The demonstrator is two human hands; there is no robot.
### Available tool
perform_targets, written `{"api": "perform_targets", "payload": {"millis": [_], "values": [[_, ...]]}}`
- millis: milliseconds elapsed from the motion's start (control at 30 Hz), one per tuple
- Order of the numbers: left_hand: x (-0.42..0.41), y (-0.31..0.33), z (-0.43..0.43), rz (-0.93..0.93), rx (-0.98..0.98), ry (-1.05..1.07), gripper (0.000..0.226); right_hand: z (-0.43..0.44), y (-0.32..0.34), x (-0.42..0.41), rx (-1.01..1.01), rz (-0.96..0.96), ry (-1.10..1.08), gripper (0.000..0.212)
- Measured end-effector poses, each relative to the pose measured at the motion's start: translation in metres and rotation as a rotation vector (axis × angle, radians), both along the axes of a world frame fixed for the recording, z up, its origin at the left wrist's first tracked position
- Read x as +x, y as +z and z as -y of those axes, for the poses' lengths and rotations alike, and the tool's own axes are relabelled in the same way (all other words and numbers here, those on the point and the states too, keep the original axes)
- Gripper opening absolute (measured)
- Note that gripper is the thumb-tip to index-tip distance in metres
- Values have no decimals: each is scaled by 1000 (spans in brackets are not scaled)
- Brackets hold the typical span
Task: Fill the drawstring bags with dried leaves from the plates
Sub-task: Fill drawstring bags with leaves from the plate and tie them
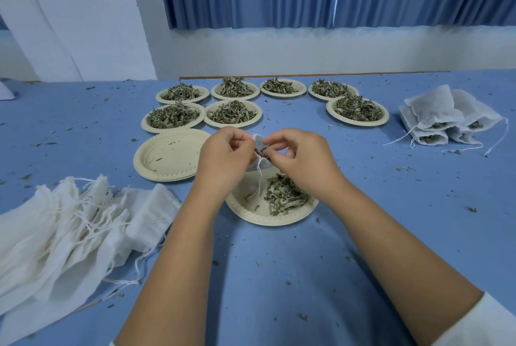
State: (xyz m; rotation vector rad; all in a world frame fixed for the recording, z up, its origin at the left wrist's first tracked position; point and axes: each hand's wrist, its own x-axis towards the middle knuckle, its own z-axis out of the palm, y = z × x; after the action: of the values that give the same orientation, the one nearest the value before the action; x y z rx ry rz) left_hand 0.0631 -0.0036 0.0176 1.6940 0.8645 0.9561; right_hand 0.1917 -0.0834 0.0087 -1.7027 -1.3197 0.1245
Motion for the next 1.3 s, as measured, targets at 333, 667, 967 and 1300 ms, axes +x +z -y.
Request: {"api": "perform_targets", "payload": {"millis": [333, 667, 967, 1300], "values": [[-1, -3, -3, -19, 31, 61, 13, 7, 9, 6, -68, -13, 56, 33], [1, -3, -3, -5, 23, 72, 12, 15, 12, 18, -783, 366, 241, 69], [0, -3, -3, -1, 17, 75, 14, 8, -1, 17, -634, 334, 205, 28], [-3, 0, -4, 8, 50, 160, 14, 10, 10, 18, -312, 31, 116, 14]]}}
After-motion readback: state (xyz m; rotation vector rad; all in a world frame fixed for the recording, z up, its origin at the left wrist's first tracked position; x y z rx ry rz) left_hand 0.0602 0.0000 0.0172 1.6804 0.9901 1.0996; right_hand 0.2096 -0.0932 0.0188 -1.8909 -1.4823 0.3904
